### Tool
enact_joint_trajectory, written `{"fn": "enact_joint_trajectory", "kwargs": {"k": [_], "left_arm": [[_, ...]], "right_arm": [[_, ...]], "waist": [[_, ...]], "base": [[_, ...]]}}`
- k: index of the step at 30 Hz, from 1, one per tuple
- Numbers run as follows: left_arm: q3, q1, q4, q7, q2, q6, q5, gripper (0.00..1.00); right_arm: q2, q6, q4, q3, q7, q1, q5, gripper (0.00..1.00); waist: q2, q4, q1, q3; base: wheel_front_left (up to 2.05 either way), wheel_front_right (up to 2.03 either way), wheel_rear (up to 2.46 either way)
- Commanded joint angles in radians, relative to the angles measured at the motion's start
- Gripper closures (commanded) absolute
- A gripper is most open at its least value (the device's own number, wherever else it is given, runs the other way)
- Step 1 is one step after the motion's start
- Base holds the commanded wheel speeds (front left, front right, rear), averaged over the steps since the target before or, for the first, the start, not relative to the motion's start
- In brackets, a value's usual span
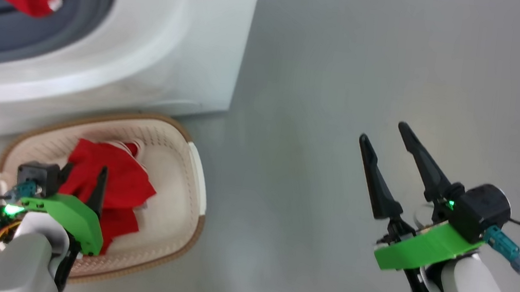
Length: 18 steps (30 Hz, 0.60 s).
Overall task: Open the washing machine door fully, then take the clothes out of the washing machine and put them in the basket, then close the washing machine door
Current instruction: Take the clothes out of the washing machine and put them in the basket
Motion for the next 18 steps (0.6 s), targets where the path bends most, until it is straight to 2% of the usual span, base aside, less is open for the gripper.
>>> {"fn": "enact_joint_trajectory", "kwargs": {"k": [1,18], "left_arm": [[0.044,0.046,-0.049,-0.012,0.025,0.000,0.001,0.00],[0.221,0.267,-0.345,-0.012,-0.016,0.021,0.095,0.00]], "right_arm": [[-0.015,0.002,-0.016,0.021,-0.005,0.040,0.007,0.00],[-0.086,0.002,0.004,0.011,-0.005,0.147,0.025,0.00]], "waist": [[-0.0001,0.049,0.0000,-0.096],[-0.0001,0.129,0.0000,-0.289]], "base": [[0.00,0.00,0.00],[0.00,0.00,0.00]]}}
